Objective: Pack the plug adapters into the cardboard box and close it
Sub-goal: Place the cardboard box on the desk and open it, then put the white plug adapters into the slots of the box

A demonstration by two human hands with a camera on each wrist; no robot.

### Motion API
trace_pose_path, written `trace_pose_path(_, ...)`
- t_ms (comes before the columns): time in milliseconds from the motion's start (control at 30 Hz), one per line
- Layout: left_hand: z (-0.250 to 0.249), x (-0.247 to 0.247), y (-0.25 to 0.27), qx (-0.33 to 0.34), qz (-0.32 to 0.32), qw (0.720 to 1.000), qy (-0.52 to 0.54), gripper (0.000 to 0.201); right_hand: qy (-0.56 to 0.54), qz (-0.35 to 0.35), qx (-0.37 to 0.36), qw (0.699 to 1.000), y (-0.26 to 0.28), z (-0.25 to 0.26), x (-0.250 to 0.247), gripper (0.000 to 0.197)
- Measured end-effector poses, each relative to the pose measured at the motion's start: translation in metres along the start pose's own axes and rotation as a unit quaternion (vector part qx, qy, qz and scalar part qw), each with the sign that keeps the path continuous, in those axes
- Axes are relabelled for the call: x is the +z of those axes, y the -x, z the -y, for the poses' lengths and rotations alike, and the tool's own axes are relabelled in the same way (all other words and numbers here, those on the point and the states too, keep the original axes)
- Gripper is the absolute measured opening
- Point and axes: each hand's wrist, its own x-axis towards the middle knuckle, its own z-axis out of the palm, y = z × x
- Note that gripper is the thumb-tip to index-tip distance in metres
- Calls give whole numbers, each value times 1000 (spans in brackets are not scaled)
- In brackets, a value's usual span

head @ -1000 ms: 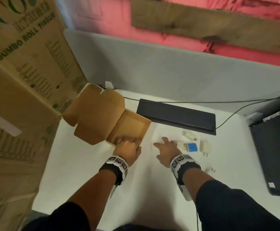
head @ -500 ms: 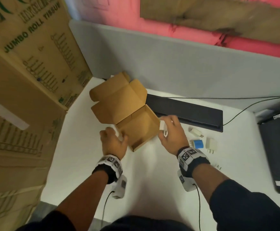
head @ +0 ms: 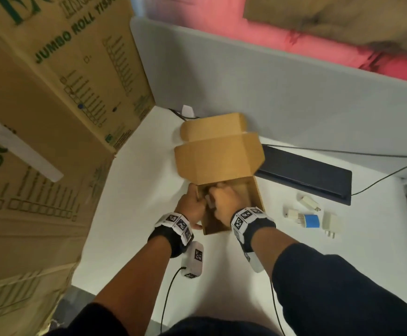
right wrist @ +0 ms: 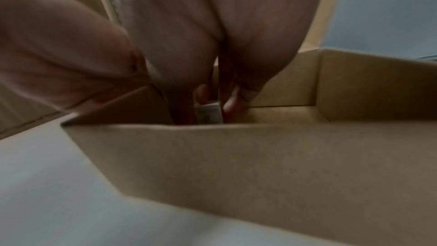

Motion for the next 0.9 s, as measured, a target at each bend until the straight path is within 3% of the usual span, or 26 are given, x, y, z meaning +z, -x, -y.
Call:
trace_pose_path(133,2,4,2,35,-16,995,-90,48,-83,-1,6,997,5,-4,24,34)
trace_pose_path(233,10,7,-4,56,-56,984,-159,46,-118,-28,-5,993,12,-12,29,30)
trace_pose_path(400,12,10,-11,63,-80,981,-165,54,-132,-17,-24,991,28,-19,31,39)
trace_pose_path(600,6,21,-16,72,-158,969,-178,41,-159,-20,-6,987,45,-24,12,45)
trace_pose_path(667,2,25,-19,79,-152,968,-183,44,-181,-75,20,980,57,-35,2,33)
trace_pose_path(767,-3,33,-22,92,-113,966,-212,40,-255,-201,65,944,82,-66,-16,11)
trace_pose_path(900,-8,49,-23,106,-63,964,-236,40,-296,-348,199,867,116,-121,-24,15)
